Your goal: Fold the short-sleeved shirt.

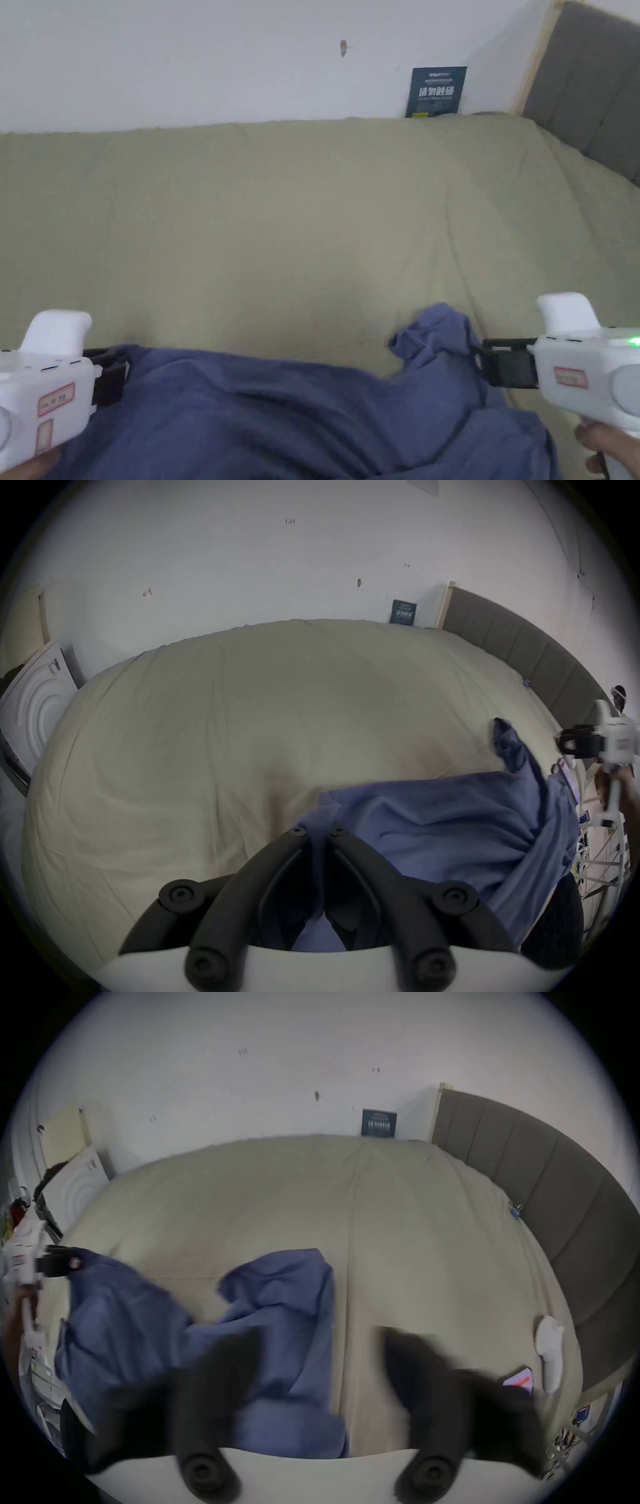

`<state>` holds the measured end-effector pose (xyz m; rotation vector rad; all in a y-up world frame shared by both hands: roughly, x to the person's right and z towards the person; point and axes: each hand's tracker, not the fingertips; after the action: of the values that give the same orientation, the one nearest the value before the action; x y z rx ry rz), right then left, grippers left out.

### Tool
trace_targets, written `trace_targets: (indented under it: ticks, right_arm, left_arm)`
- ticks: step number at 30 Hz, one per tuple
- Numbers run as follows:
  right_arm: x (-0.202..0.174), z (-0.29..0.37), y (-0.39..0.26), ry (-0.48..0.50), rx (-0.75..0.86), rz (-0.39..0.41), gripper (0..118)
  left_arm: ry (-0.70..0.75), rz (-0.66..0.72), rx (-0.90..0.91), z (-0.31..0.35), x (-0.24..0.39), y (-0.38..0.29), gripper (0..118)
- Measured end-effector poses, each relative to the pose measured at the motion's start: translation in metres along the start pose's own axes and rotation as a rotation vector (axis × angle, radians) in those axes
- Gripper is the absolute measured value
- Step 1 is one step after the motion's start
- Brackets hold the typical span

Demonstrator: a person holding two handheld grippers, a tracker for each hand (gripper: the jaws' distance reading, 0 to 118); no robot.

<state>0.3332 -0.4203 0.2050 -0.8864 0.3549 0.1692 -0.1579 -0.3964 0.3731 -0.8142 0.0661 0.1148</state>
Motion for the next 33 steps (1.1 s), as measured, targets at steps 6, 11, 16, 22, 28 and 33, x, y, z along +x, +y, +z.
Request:
trace_targets:
  ticks: [6,11,16,22,28,33]
  right_arm:
    - [-0.017,-0.081,-0.008,-0.146,-0.179,0.050,116]
    - [-0.041,-0.057,-0.009,-0.058,-0.140,0.075,1]
    - [-0.054,-0.035,-0.005,-0.004,-0.067,0.173,1]
    - [-0.060,0.032,-0.005,-0.053,0.225,0.368,1]
    - [-0.054,0.144,-0.045,0.031,0.435,0.374,1]
    - [-0.054,0.188,-0.113,0.077,0.449,0.352,1]
  left_arm:
    - [-0.010,0.005,-0.004,0.004,0.001,0.001,5]
    - [0.004,0.010,-0.018,-0.001,-0.004,-0.001,5]
    - [0.017,0.032,-0.036,-0.008,-0.005,-0.001,5]
    - [0.064,0.086,0.041,0.022,-0.011,0.004,5]
    - [0.036,0.145,0.207,0.130,-0.010,-0.037,5]
    - [0.023,0.165,0.215,0.183,-0.006,-0.106,5]
